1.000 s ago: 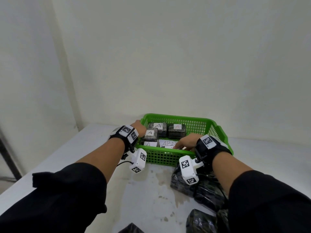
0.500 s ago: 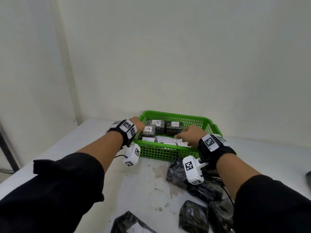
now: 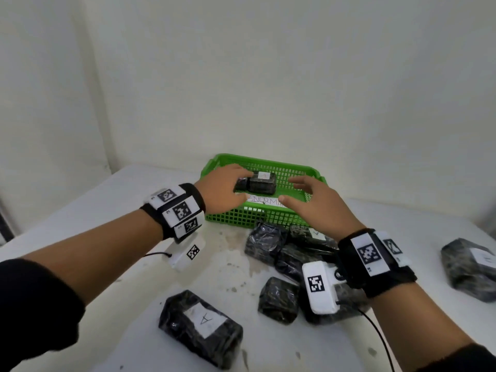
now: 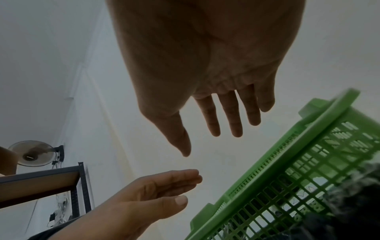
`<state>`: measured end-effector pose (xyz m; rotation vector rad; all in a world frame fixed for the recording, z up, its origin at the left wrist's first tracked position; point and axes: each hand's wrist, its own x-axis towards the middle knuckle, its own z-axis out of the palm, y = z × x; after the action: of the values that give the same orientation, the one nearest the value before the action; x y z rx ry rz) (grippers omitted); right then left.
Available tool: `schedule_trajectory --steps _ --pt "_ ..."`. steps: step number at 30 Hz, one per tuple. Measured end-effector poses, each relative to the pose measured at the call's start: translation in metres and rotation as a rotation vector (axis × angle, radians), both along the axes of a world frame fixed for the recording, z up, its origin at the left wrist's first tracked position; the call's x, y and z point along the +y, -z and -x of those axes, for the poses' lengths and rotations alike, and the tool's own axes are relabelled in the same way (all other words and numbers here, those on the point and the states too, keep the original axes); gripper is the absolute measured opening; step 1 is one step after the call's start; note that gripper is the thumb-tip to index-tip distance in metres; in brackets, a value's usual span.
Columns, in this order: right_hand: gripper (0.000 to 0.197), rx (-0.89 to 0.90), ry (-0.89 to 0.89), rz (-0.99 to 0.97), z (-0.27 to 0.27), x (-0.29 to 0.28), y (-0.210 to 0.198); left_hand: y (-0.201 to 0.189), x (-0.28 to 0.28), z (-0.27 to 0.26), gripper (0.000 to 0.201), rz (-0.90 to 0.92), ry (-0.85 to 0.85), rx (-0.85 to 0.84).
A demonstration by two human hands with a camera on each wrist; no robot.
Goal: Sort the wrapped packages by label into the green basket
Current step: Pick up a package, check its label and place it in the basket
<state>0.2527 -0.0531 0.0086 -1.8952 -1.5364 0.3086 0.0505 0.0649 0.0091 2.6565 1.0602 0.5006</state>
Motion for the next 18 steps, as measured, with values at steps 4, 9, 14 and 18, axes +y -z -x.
schedule_trajectory --steps 4,9,14,18 --pt "0.064 -0.035 -0.01 0.034 -0.007 -0.031 0.005 0.005 -0.036 -0.011 0.06 -0.013 0.147 0.011" --pt "0.073 -0.017 -0.062 0.144 -0.022 -0.074 0.018 0.014 -0.076 -0.028 0.061 0.036 0.289 0.104" --pt "0.055 -0.002 -0.037 0.238 -0.04 -0.107 0.028 0.016 -0.11 -0.056 0.05 0.093 0.374 0.208" --pt "0.048 -0.065 -0.06 0.363 -0.051 -0.122 0.032 0.023 -0.122 -0.076 0.061 0.16 0.367 0.342"
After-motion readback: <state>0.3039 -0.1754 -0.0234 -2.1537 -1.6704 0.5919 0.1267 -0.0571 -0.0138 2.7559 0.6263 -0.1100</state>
